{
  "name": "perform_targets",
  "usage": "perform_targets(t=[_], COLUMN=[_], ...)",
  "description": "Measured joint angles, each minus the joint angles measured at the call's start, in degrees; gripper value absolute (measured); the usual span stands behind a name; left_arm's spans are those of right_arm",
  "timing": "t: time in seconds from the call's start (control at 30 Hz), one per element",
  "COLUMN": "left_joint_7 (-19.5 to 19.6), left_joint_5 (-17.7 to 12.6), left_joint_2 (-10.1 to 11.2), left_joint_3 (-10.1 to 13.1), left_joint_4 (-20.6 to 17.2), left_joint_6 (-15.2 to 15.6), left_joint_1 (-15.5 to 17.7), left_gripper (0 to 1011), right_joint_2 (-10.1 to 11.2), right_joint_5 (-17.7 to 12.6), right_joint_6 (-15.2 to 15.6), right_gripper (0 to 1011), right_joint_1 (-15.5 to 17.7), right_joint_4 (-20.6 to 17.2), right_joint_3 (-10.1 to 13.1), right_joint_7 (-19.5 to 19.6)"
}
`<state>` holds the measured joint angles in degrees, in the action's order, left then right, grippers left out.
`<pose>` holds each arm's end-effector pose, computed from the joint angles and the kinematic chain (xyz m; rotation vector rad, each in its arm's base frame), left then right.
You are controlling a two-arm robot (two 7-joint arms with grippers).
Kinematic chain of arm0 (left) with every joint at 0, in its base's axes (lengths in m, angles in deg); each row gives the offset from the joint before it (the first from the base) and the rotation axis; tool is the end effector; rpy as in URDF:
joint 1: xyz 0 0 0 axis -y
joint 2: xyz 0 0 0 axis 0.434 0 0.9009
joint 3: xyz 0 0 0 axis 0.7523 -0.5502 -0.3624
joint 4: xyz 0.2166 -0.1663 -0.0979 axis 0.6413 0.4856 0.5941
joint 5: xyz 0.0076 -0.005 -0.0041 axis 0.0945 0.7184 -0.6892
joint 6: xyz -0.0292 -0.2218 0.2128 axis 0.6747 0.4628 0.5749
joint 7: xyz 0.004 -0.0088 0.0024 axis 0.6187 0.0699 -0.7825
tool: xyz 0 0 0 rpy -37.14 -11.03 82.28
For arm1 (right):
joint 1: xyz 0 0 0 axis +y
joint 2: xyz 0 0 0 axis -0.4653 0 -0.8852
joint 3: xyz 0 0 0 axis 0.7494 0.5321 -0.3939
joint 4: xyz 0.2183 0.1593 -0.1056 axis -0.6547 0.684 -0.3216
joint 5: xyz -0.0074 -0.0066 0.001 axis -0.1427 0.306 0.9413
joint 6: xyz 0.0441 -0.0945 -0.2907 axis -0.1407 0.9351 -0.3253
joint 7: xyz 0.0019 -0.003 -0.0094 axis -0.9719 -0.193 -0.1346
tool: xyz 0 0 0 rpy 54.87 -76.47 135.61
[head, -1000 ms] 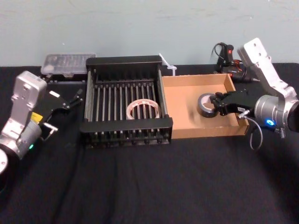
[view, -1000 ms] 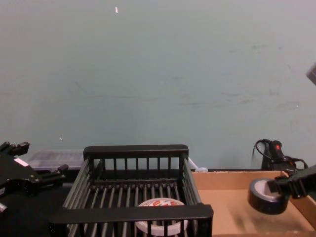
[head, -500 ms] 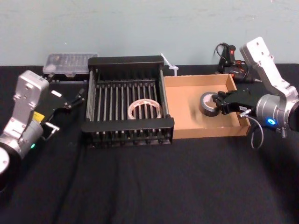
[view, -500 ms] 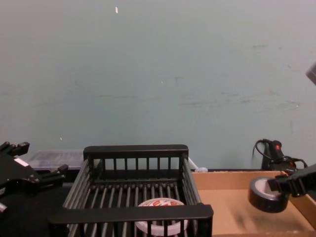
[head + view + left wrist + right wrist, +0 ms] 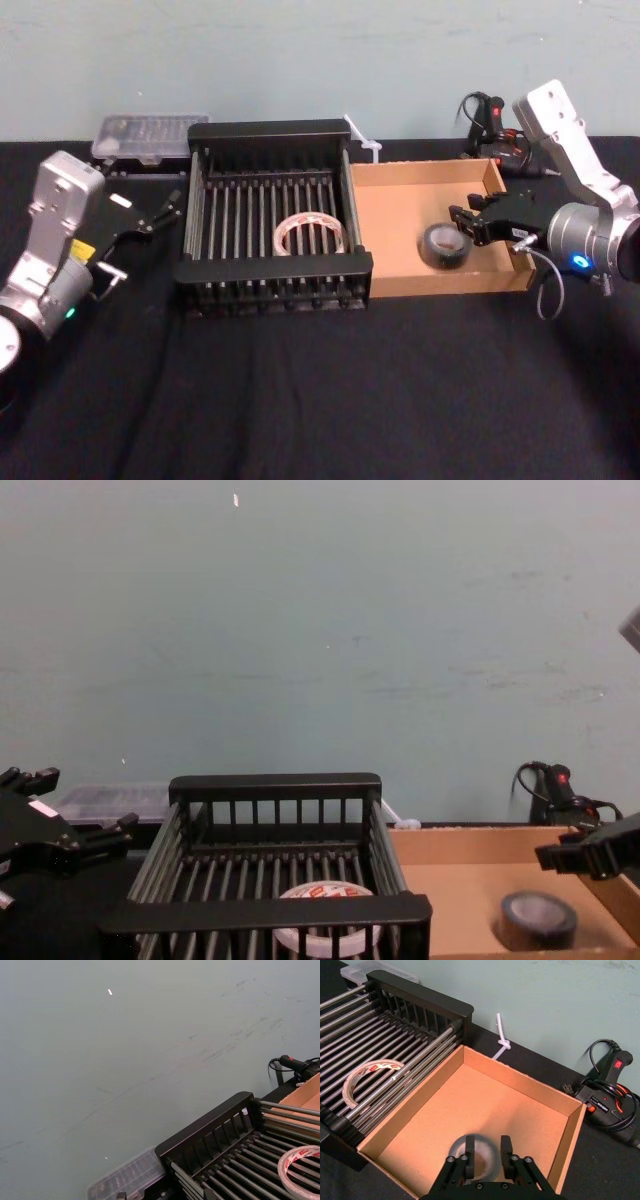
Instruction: Pick up the white tape and place it into the black box , Pick up the silver tape and place it into the brown box.
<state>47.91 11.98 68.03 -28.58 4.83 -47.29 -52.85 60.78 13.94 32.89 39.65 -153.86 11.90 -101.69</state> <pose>0.3580 0.0826 -0.3022 0.3047 -0.2852 1.2478 0.4130 -0.0491 -0.2278 -0.5248 0.1710 -0.9831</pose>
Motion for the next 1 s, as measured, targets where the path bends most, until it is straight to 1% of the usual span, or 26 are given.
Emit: perform_targets(t=[0.03,0.1,0.13,0.27,0.33,0.37,0.4,0.43,0.57,0.6,0.63,0.8,1.0], left_joint_7=[0.0,0.0,0.0,0.0,0.0,0.0,0.0,0.0,0.0,0.0,0.0,0.0,0.0], left_joint_5=[0.0,0.0,0.0,0.0,0.0,0.0,0.0,0.0,0.0,0.0,0.0,0.0,0.0], left_joint_2=[0.0,0.0,0.0,0.0,0.0,0.0,0.0,0.0,0.0,0.0,0.0,0.0,0.0], left_joint_3=[0.0,0.0,0.0,0.0,0.0,0.0,0.0,0.0,0.0,0.0,0.0,0.0,0.0], left_joint_4=[0.0,0.0,0.0,0.0,0.0,0.0,0.0,0.0,0.0,0.0,0.0,0.0,0.0], left_joint_6=[0.0,0.0,0.0,0.0,0.0,0.0,0.0,0.0,0.0,0.0,0.0,0.0,0.0], left_joint_1=[0.0,0.0,0.0,0.0,0.0,0.0,0.0,0.0,0.0,0.0,0.0,0.0,0.0], left_gripper=[1001,1001,1001,1001,1001,1001,1002,1001,1001,1001,1001,1001,1001], right_joint_2=[0.0,0.02,0.03,0.05,0.06,0.06,0.07,0.07,0.07,0.07,0.07,0.07,0.07], right_joint_5=[0.0,-0.02,-0.03,-0.04,-0.04,-0.04,-0.04,-0.04,-0.04,-0.04,-0.04,-0.04,-0.04], right_joint_6=[0.0,-0.01,-0.01,-0.03,-0.04,-0.05,-0.05,-0.06,-0.06,-0.06,-0.06,-0.06,-0.06], right_gripper=[335,367,424,533,615,626,674,693,828,844,894,1002,1002], right_joint_1=[0.0,0.01,0.01,0.01,0.01,0.01,0.01,0.01,0.02,0.01,0.02,0.02,0.01], right_joint_4=[-0.01,-0.02,-0.02,-0.04,-0.06,-0.06,-0.06,-0.06,-0.06,-0.06,-0.06,-0.06,-0.06], right_joint_3=[0.0,-0.02,-0.03,-0.05,-0.05,-0.05,-0.05,-0.05,-0.05,-0.05,-0.05,-0.05,-0.05], right_joint_7=[0.0,-0.02,-0.03,-0.04,-0.04,-0.04,-0.04,-0.04,-0.04,-0.04,-0.04,-0.04,-0.04])
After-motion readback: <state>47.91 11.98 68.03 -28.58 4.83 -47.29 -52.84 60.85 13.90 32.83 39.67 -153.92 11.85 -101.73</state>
